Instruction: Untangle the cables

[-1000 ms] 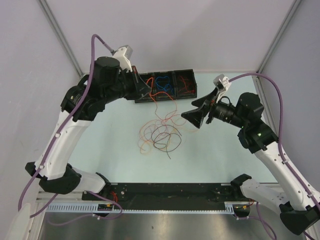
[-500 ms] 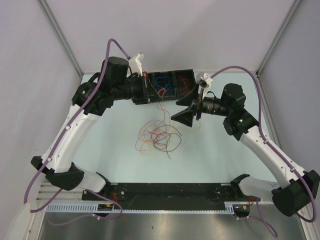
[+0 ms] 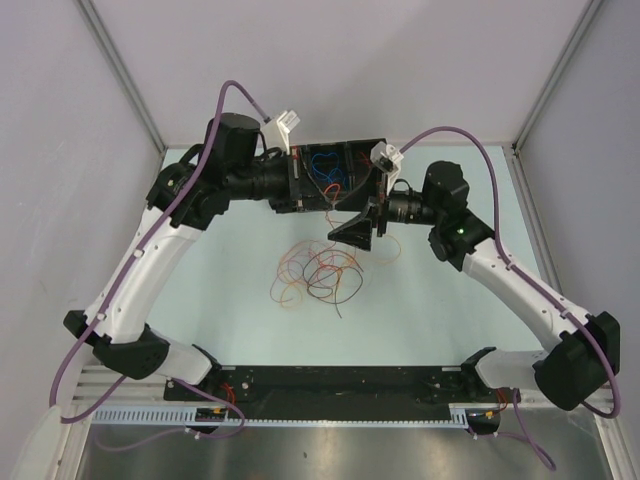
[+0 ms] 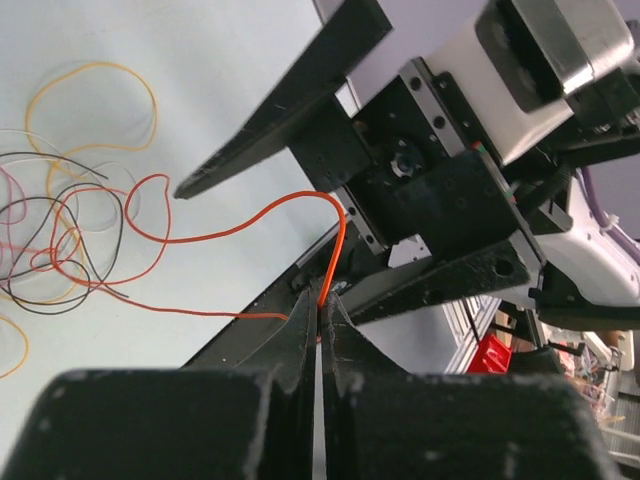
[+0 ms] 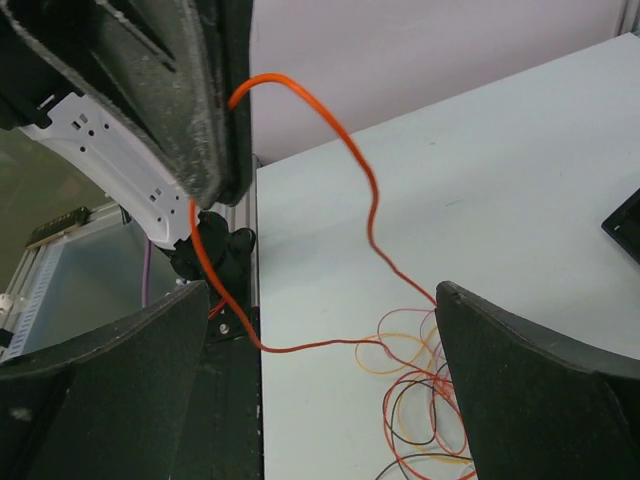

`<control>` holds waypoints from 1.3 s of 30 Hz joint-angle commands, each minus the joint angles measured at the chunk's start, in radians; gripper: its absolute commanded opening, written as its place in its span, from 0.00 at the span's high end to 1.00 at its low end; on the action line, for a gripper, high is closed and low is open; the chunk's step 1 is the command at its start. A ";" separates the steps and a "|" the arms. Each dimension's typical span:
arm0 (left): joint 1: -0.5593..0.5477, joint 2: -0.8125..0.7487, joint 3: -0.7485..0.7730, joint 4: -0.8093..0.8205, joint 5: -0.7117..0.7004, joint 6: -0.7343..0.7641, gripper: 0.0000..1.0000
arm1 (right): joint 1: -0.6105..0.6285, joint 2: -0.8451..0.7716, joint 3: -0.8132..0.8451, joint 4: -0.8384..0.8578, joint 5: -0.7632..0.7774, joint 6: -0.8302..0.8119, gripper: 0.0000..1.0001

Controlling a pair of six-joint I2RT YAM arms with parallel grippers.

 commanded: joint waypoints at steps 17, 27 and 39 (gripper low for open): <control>0.006 0.007 0.022 0.066 0.187 -0.069 1.00 | 0.024 0.114 0.097 0.124 -0.063 0.011 0.13; 0.007 0.007 0.022 0.068 0.156 -0.077 1.00 | 0.044 0.115 0.097 0.125 -0.048 0.028 0.41; 0.009 -0.093 -0.188 0.293 -0.038 -0.272 1.00 | 0.133 0.036 0.090 -0.048 0.244 -0.029 0.08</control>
